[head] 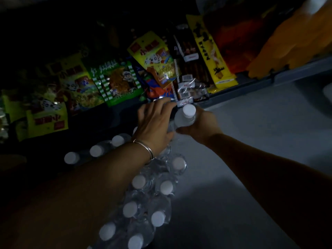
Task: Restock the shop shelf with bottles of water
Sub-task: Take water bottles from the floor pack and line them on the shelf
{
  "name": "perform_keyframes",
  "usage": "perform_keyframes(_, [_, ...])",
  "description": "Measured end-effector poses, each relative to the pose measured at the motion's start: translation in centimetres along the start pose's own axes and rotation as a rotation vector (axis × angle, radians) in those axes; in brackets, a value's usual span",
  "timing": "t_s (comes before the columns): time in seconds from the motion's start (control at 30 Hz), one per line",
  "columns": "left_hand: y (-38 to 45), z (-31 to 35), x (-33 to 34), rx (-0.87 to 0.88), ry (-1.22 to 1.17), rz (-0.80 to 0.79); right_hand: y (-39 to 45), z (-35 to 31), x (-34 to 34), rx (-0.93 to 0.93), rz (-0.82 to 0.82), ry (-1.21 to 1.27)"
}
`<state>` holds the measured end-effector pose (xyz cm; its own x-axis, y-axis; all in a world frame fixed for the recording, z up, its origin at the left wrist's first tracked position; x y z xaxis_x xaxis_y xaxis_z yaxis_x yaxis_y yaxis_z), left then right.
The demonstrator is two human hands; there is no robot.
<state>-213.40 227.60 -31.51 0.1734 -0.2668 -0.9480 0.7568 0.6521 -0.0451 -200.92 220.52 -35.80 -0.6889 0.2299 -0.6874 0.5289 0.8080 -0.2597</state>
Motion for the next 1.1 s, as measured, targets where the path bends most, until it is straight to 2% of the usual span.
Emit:
perform_keyframes(0.13, [0.9,3.0,-5.9,-0.059,-0.021,-0.16,-2.2,-5.8,-7.1,-0.131,-0.095,-0.033])
perform_keyframes(0.23, [1.6,5.4,-12.2,-0.104,-0.156,-0.247,-4.1,-11.0,-13.6,-0.221,-0.128,-0.024])
perform_keyframes(0.57, [1.0,15.6,-42.5,-0.029,-0.398,-0.35,-12.3,-32.4,-37.2,-0.527,-0.246,-0.007])
perform_keyframes(0.8, [-1.2,22.1,-64.0,0.036,-0.476,-0.211,-18.7,-47.4,-52.3,-0.696,-0.103,0.025])
perform_keyframes(1.1, [-5.5,26.4,-85.6,0.126,-0.628,-0.066,-27.4,-64.2,-66.0,-0.911,0.056,0.117])
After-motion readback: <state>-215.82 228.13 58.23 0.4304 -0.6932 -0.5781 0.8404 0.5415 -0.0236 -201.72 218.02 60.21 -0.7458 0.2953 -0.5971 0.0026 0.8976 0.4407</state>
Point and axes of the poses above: each hand's wrist, its own y-axis towards the middle knuckle, its own x-axis out of the palm, z = x × y, the point moved 3 cm from there along y, towards the middle knuckle, and after that the axes turned 7 degrees about -x, right-handed, at the moved point
